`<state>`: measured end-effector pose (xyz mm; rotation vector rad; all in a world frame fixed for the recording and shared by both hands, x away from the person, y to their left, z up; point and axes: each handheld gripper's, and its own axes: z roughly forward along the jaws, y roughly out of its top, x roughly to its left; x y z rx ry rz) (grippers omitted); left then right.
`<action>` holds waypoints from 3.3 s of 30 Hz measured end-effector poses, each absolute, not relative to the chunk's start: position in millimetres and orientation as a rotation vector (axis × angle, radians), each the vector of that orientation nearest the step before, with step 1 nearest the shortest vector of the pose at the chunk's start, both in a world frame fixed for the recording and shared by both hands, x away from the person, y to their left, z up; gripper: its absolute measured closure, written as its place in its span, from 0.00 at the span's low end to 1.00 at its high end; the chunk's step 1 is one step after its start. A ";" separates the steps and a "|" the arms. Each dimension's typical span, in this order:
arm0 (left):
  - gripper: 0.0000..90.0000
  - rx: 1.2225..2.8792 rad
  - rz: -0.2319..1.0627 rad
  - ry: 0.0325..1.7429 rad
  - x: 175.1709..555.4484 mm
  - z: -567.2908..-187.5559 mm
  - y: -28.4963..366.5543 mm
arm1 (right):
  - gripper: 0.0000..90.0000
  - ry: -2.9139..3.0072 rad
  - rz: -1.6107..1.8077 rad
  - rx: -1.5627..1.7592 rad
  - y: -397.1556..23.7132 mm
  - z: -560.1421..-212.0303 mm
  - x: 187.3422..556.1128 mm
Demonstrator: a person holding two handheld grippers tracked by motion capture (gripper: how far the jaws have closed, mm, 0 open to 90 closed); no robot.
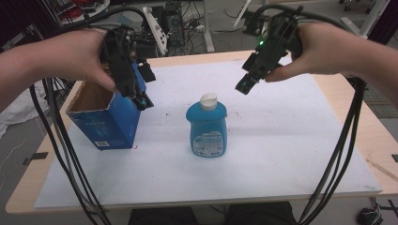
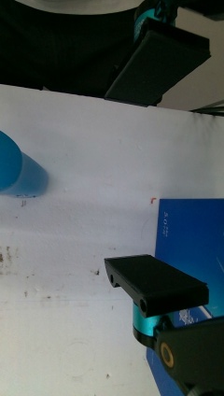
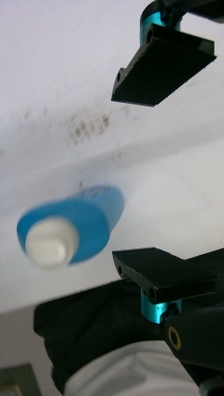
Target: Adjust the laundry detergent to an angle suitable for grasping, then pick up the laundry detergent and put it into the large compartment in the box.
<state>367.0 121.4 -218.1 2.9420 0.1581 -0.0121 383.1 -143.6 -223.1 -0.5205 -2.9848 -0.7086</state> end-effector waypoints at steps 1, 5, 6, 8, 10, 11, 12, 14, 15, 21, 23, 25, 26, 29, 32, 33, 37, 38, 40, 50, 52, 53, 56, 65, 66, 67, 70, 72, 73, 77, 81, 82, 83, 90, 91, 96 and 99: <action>0.19 2.939 -0.013 0.157 367.0 -218.2 120.7 | 0.21 -2.986 -0.707 -0.568 -149.1 -219.3 385.7; 0.19 2.940 -0.014 0.150 367.3 -217.9 118.3 | 0.21 -2.977 -0.719 -0.765 -169.8 -205.7 396.1; 0.19 2.939 -0.014 0.145 367.6 -217.9 117.8 | 0.21 -2.974 -0.721 -0.809 -174.8 -203.1 399.2; 0.19 2.939 -0.017 0.142 367.9 -217.8 116.5 | 0.21 -2.968 -0.718 -0.905 -184.4 -198.8 404.5; 0.19 2.941 -0.018 0.138 368.7 -218.2 115.3 | 0.21 -2.961 -0.715 -1.007 -194.6 -195.7 409.6; 0.19 2.943 -0.020 0.133 369.2 -218.3 115.0 | 0.21 -2.952 -0.710 -1.047 -198.8 -194.8 411.5; 0.19 2.942 -0.019 0.129 369.5 -218.5 114.4 | 0.21 -2.949 -0.708 -1.076 -201.5 -194.3 412.6; 0.19 2.943 -0.022 0.130 369.9 -218.5 113.8 | 0.21 -2.937 -0.704 -1.136 -207.7 -193.6 414.8; 0.19 2.942 -0.020 0.131 370.3 -218.3 113.4 | 0.21 -2.929 -0.700 -1.167 -210.3 -193.5 415.8; 0.19 2.943 -0.016 0.127 371.3 -215.0 110.7 | 0.21 -2.915 -0.681 -1.277 -221.5 -194.6 420.2; 0.19 2.938 -0.014 0.130 370.5 -214.1 110.3 | 0.21 -2.907 -0.687 -1.292 -223.7 -194.6 421.4; 0.19 2.939 -0.006 0.130 370.0 -212.9 110.1 | 0.21 -2.907 -0.685 -1.296 -224.9 -194.6 422.9; 0.19 2.940 -0.007 0.135 369.4 -212.4 110.1 | 0.21 -2.907 -0.679 -1.304 -225.1 -194.5 423.4; 0.19 2.937 -0.003 0.136 368.6 -211.1 109.6 | 0.21 -2.900 -0.668 -1.317 -225.7 -195.3 424.8; 0.19 2.943 0.000 0.129 367.9 -209.1 108.1 | 0.21 -2.898 -0.661 -1.327 -226.6 -195.7 425.2; 0.19 2.944 0.001 0.130 367.5 -208.2 107.4 | 0.21 -2.897 -0.661 -1.330 -226.8 -195.7 425.3; 0.19 2.940 0.011 0.125 367.6 -204.3 105.4 | 0.21 -2.901 -0.642 -1.336 -229.1 -194.7 425.3; 0.19 2.943 0.009 0.121 368.1 -203.5 105.0 | 0.21 -2.902 -0.638 -1.340 -229.9 -194.5 425.5; 0.19 2.944 0.010 0.114 368.4 -202.8 103.6 | 0.21 -2.900 -0.638 -1.346 -231.7 -194.3 425.7; 0.19 2.951 0.001 0.108 372.4 -205.4 101.0 | 0.21 -2.889 -0.628 -1.374 -237.5 -196.0 429.4; 0.19 2.952 -0.001 0.108 372.5 -205.3 100.9 | 0.21 -2.887 -0.622 -1.383 -237.9 -196.1 429.6; 0.19 2.953 -0.002 0.105 372.6 -205.0 100.9 | 0.21 -2.885 -0.623 -1.381 -238.0 -196.2 429.6; 0.19 2.952 -0.002 0.106 372.6 -204.3 101.8 | 0.21 -2.890 -0.624 -1.373 -237.7 -196.0 429.6; 0.19 2.949 -0.004 0.122 374.6 -201.0 106.8 | 0.21 -2.887 -0.625 -1.369 -237.8 -196.8 431.8; 0.19 2.946 -0.004 0.121 374.8 -201.4 107.0 | 0.21 -2.888 -0.621 -1.373 -238.0 -196.8 432.0; 0.19 2.948 -0.004 0.117 375.2 -201.3 106.8 | 0.21 -2.888 -0.623 -1.370 -238.5 -197.0 432.5; 0.19 2.943 -0.005 0.116 375.6 -202.0 105.8 | 0.21 -2.887 -0.622 -1.376 -239.5 -197.1 432.4; 0.19 2.948 -0.006 0.110 375.9 -201.6 104.6 | 0.21 -2.887 -0.625 -1.379 -240.2 -196.8 432.4; 0.19 2.947 -0.005 0.109 375.9 -201.5 103.9 | 0.21 -2.887 -0.626 -1.379 -240.6 -196.8 432.6; 0.19 2.946 -0.007 0.102 375.4 -201.0 101.2 | 0.21 -2.885 -0.622 -1.380 -241.4 -197.2 432.5; 0.19 2.950 -0.008 0.089 375.4 -199.9 98.3 | 0.21 -2.887 -0.620 -1.382 -242.0 -197.6 432.0; 0.19 2.947 -0.006 0.088 375.3 -199.6 97.4 | 0.21 -2.887 -0.619 -1.385 -242.1 -197.6 431.9; 0.19 2.945 -0.005 0.087 375.1 -199.3 96.4 | 0.21 -2.889 -0.620 -1.382 -242.5 -197.6 431.9; 0.19 2.948 -0.006 0.044 373.7 -199.3 84.0 | 0.21 -2.889 -0.627 -1.386 -244.0 -197.0 430.4; 0.19 2.948 -0.007 0.035 373.5 -199.6 81.9 | 0.21 -2.890 -0.630 -1.384 -244.3 -196.7 430.1; 0.19 2.940 -0.015 0.000 371.9 -201.8 70.7 | 0.21 -2.892 -0.634 -1.386 -244.9 -196.3 428.5; 0.19 2.949 -0.022 -0.030 370.1 -203.7 63.9 | 0.21 -2.890 -0.636 -1.389 -245.0 -196.5 427.8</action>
